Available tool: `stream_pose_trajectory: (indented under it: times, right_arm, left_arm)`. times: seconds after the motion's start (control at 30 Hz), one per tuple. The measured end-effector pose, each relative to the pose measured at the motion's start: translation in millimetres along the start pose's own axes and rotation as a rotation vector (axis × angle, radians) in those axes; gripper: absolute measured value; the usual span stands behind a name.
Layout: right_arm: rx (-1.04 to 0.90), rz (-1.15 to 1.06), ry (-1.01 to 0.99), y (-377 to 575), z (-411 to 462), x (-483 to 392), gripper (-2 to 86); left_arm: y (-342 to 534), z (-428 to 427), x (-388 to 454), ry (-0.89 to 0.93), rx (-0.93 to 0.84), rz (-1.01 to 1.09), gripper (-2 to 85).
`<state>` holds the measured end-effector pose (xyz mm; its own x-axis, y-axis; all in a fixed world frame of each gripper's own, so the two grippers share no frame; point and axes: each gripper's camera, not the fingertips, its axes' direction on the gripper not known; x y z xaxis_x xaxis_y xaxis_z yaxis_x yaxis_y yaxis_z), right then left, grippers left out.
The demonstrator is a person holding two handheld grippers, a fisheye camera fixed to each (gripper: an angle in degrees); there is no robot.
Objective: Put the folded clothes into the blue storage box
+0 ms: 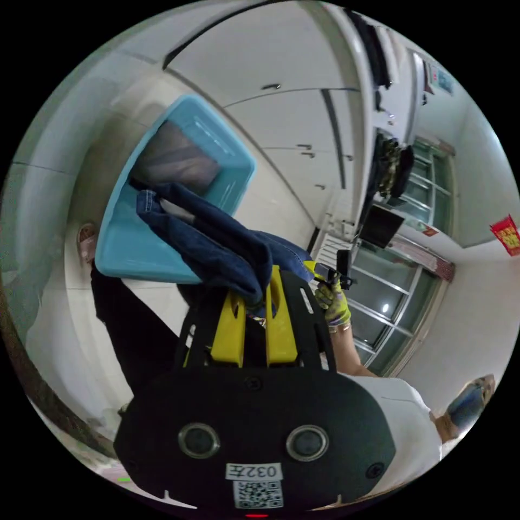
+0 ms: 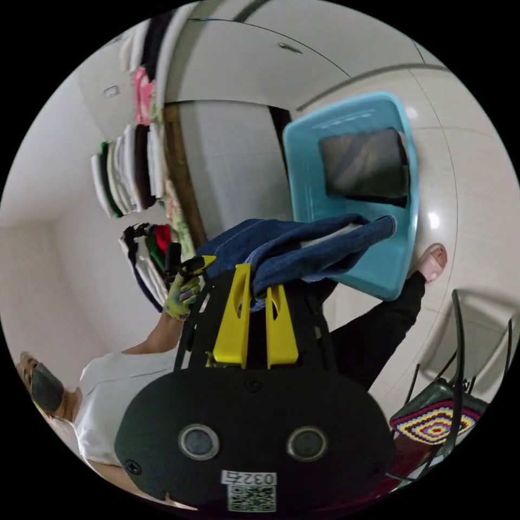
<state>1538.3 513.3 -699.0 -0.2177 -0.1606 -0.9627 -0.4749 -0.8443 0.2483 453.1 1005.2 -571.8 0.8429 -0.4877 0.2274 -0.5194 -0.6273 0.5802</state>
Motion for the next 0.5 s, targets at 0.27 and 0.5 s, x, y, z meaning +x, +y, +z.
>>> stream_pose_trajectory:
  times: [0.27,0.5]
  right_arm:
    - [0.146,-0.112,0.094,-50.0,-7.9,28.5,4.7]
    - [0.247,0.078,0.286,-85.4,1.8,98.1,8.8]
  left_arm:
    - [-78.4,21.2,4.5,-0.091,0.058,0.159,2.0]
    - [-143.4,65.0,-68.5,-0.357,0.003,0.047,5.6]
